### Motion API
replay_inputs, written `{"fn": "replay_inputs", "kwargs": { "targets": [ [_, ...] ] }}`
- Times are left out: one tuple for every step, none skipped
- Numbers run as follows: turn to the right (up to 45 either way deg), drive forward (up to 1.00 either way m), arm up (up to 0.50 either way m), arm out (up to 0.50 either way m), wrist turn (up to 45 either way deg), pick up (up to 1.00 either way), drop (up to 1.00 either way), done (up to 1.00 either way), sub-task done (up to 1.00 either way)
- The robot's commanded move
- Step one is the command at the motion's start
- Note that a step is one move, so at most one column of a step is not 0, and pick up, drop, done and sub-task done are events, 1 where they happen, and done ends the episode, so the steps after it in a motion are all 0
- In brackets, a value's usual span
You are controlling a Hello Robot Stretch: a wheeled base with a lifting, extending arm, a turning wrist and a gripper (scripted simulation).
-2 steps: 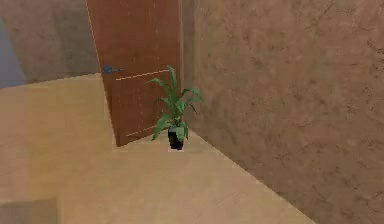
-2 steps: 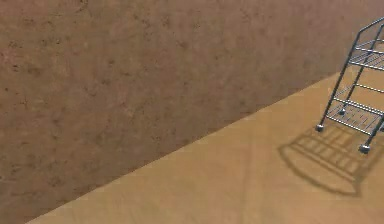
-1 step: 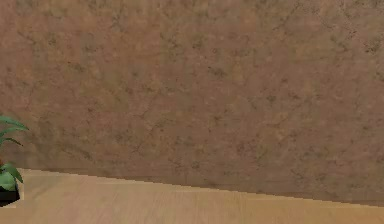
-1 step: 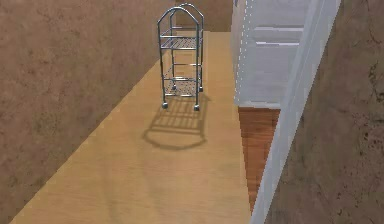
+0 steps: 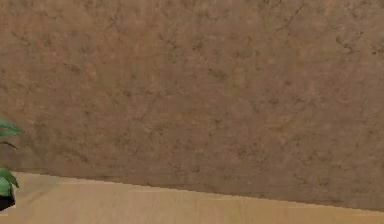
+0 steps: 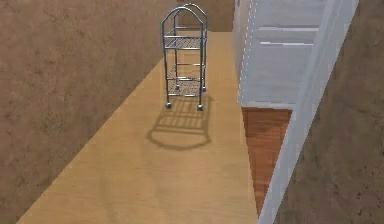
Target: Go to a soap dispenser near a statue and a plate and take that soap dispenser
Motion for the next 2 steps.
{"fn": "replay_inputs", "kwargs": {
  "targets": [
    [-45.0,0.0,0.0,0.0,0.0,0.0,0.0,0.0,0.0],
    [-42.0,0.0,0.0,0.0,0.0,0.0,0.0,0.0,0.0]
  ]
}}
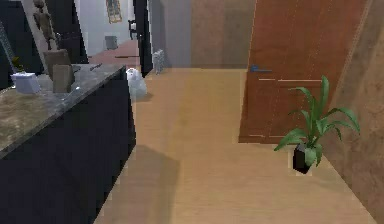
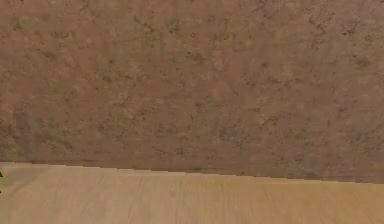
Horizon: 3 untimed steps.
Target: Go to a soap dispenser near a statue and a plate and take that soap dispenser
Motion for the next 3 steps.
{"fn": "replay_inputs", "kwargs": {
  "targets": [
    [0.0,0.8,0.0,0.0,0.0,0.0,0.0,0.0,0.0],
    [-45.0,0.0,0.0,0.0,0.0,0.0,0.0,0.0,0.0],
    [39.0,0.0,0.0,0.0,0.0,0.0,0.0,0.0,0.0]
  ]
}}
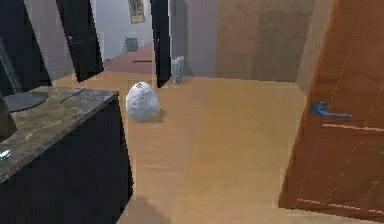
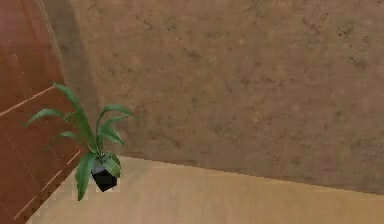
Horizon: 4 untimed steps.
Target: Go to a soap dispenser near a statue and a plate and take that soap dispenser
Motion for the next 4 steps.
{"fn": "replay_inputs", "kwargs": {
  "targets": [
    [0.0,0.45,0.0,0.0,0.0,0.0,0.0,0.0,0.0],
    [24.0,0.0,0.0,0.0,0.0,0.0,0.0,0.0,0.0],
    [0.0,0.05,0.0,0.0,0.0,0.0,0.0,0.0,0.0],
    [-45.0,0.0,0.0,0.0,0.0,0.0,0.0,0.0,0.0]
  ]
}}
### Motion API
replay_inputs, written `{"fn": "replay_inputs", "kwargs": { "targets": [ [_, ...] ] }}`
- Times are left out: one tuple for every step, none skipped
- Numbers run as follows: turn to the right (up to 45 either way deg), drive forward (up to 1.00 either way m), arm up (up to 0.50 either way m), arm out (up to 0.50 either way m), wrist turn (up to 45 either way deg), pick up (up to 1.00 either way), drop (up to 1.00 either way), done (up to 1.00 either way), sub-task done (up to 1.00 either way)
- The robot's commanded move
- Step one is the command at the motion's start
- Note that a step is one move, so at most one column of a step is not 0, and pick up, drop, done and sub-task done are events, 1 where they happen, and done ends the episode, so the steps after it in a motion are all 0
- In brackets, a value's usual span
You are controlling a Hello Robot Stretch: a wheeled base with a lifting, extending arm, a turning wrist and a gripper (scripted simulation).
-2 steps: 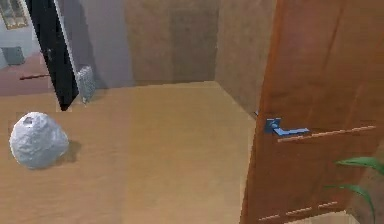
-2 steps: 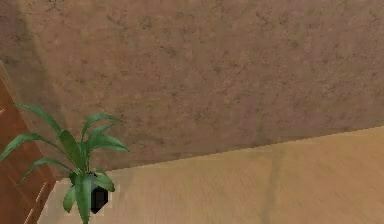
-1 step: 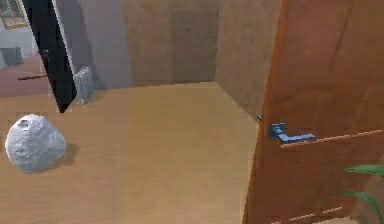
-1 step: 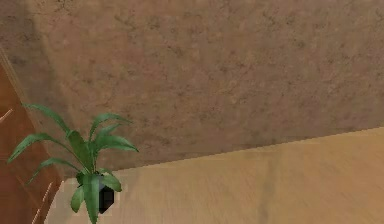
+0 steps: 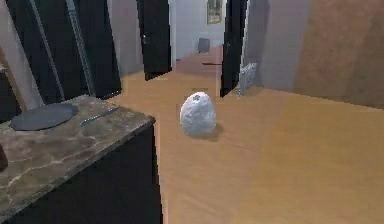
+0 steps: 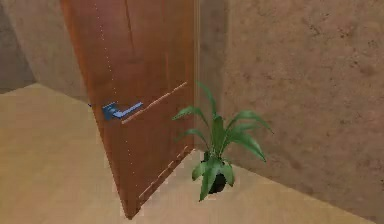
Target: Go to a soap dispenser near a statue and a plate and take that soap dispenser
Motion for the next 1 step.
{"fn": "replay_inputs", "kwargs": {
  "targets": [
    [-45.0,0.0,0.0,0.0,0.0,0.0,0.0,0.0,0.0]
  ]
}}
